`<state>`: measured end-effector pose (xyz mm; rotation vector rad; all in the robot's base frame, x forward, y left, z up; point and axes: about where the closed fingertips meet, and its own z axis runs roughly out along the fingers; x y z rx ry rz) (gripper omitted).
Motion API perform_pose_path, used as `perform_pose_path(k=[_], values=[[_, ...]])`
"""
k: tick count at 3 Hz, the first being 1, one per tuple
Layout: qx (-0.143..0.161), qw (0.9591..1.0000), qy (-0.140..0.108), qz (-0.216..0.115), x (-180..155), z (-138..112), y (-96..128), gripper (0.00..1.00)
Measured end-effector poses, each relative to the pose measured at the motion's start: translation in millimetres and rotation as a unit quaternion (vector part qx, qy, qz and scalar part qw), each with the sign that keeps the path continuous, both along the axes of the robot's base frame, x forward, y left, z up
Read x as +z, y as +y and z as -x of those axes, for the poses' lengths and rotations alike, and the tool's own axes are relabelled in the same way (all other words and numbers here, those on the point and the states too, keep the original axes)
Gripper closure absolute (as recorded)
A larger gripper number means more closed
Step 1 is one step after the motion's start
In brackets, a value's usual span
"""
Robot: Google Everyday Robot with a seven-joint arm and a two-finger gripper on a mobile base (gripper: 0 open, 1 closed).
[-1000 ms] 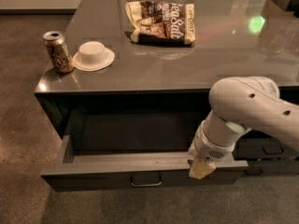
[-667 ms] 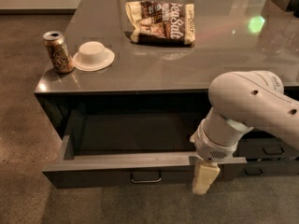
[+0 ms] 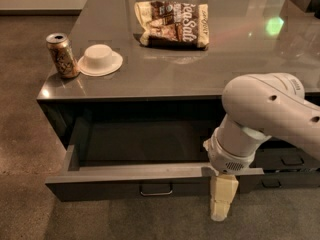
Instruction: Open top drawer
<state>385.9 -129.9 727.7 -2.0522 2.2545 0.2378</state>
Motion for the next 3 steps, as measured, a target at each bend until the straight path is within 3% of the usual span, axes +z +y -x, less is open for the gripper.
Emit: perform_pose_path(k=[1,3], values=[[-0.007,0.9999,-0.016,-0.001,-4.8,-17.9,5.4,0.00],[-0.037,0.9966,-0.073,-0.009,-1.4,-73.9,16.8,0.42]])
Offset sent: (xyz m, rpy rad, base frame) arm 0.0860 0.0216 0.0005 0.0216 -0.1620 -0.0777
